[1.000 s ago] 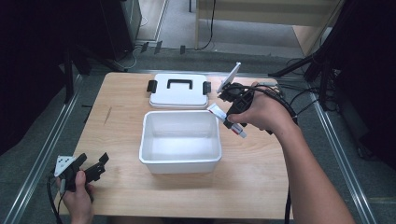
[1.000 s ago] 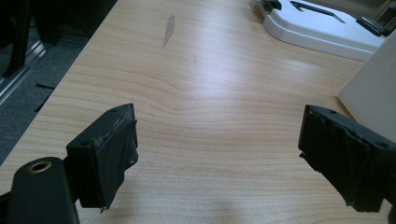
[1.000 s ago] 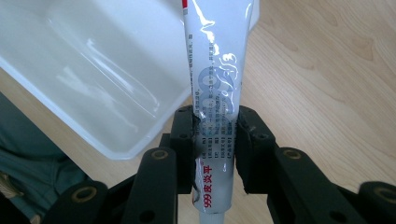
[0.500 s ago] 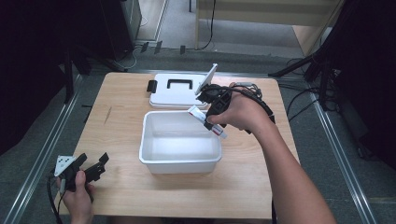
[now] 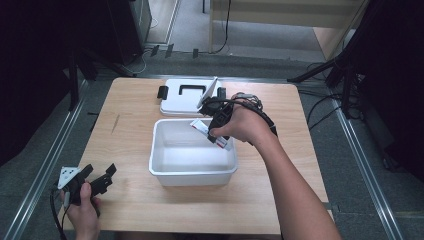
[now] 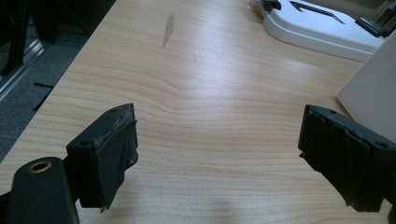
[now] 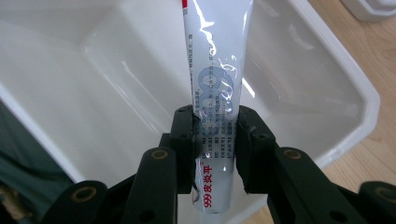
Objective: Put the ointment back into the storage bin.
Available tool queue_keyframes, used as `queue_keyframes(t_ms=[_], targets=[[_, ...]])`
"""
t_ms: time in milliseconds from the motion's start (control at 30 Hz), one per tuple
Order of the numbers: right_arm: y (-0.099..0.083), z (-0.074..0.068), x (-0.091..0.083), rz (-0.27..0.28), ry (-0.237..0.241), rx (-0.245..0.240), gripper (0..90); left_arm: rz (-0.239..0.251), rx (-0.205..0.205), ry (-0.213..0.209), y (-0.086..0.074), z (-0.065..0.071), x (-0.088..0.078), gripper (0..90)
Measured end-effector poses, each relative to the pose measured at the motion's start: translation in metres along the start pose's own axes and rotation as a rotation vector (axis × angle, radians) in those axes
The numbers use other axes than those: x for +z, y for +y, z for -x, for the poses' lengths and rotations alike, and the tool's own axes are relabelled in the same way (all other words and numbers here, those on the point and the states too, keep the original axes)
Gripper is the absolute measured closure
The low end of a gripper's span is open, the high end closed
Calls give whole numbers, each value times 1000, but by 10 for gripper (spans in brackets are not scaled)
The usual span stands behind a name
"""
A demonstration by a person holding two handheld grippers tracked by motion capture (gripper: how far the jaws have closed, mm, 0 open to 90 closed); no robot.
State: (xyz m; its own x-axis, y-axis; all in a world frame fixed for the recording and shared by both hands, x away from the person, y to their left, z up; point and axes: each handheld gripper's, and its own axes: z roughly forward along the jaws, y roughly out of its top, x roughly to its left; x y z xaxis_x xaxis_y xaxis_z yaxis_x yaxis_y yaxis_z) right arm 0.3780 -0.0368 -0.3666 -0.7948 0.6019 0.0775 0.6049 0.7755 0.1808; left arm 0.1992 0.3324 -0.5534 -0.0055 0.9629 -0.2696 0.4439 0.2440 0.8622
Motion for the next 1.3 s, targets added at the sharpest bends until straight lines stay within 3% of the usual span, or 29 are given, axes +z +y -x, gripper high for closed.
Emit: queue_keyframes(t_ms=[233, 733, 1033, 1067, 1300], targets=[[1, 5, 27, -17, -11, -29, 718, 3, -1, -2, 0, 0, 0, 123], [3, 2, 67, -73, -79, -28, 718, -1, 2, -1, 0, 0, 0, 123], [4, -1, 82, -101, -118, -49, 718, 1, 1, 0, 0, 0, 0, 124], [4, -2, 87, -120, -142, -68, 717, 0, 1, 0, 0, 0, 0, 125], [6, -6, 95, -111, -179, -134, 717, -1, 0, 2, 0, 0, 0, 125]])
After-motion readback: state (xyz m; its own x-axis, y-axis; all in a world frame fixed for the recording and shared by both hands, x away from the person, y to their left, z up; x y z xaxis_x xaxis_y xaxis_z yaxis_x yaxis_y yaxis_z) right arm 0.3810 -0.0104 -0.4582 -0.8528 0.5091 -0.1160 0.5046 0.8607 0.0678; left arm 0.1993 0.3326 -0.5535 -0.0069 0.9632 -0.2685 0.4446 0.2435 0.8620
